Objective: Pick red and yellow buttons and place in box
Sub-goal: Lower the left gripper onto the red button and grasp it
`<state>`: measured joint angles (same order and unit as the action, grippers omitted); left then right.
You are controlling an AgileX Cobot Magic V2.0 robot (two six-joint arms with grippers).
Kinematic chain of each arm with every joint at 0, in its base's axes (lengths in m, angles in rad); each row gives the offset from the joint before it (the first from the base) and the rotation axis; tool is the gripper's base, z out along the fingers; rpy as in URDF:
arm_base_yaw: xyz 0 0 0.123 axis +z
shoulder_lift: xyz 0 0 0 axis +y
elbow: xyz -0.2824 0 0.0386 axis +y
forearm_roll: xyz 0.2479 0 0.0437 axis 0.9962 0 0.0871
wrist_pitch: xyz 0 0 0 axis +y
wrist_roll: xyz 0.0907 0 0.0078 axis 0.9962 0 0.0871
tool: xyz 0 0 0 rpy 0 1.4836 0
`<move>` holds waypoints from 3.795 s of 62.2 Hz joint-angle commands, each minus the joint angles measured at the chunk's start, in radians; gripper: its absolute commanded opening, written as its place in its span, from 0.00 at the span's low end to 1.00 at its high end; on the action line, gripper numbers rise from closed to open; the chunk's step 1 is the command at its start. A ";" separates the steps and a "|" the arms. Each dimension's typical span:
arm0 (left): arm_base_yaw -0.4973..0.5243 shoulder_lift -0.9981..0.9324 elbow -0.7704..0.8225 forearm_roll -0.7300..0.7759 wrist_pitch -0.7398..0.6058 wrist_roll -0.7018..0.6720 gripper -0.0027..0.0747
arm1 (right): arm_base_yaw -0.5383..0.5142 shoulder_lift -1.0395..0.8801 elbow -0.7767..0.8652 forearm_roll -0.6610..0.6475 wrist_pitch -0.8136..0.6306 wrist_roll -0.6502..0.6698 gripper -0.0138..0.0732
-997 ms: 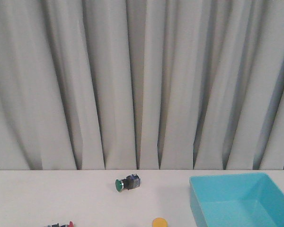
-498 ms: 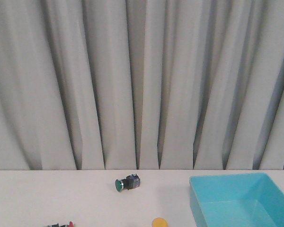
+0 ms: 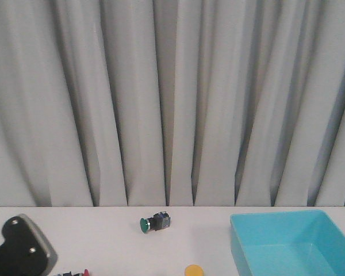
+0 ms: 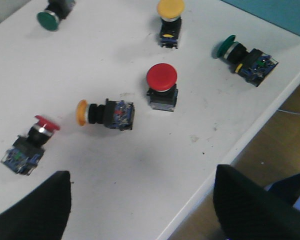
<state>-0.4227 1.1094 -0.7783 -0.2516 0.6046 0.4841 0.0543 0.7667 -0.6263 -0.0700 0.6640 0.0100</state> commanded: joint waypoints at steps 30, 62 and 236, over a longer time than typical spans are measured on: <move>-0.126 0.513 -0.350 -0.060 -0.081 0.097 0.76 | -0.006 0.002 -0.035 -0.008 -0.059 -0.010 0.76; -0.126 0.807 -0.532 -0.030 -0.027 0.103 0.76 | -0.006 0.002 -0.035 -0.008 -0.059 -0.010 0.76; -0.126 -0.086 -0.104 -0.129 -0.179 0.084 0.33 | -0.006 0.010 -0.038 0.017 -0.106 -0.166 0.78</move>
<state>-0.5451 1.0404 -0.8571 -0.3567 0.4876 0.5688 0.0543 0.7678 -0.6263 -0.0651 0.6376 -0.0622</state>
